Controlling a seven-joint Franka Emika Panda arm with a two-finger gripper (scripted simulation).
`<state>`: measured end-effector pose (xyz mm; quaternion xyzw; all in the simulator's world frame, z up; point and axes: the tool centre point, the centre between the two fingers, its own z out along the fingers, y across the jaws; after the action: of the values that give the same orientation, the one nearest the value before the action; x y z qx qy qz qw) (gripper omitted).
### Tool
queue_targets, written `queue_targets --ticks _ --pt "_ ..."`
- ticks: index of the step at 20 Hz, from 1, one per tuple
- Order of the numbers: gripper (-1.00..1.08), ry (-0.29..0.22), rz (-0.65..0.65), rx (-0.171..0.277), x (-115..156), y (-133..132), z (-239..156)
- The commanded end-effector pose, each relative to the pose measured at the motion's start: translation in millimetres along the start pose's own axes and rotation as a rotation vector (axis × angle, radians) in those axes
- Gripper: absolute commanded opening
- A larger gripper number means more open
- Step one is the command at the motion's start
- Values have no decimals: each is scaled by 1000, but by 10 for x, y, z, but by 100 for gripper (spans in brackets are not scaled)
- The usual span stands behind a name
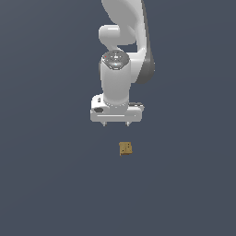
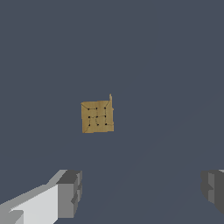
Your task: Pick up the object and move it to a goal position.
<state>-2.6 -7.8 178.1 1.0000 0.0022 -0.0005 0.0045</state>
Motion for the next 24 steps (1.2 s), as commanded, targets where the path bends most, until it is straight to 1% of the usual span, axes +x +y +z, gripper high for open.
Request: queue_targets --ticks 1,9,19,24 --pt "100 0 -1 0 7 -6 15" --pt "100 0 -17 -1 128 -103 250" --pt "100 1 -53 4 361 -357 867" --pt "100 1 -64 7 416 -443 1077"
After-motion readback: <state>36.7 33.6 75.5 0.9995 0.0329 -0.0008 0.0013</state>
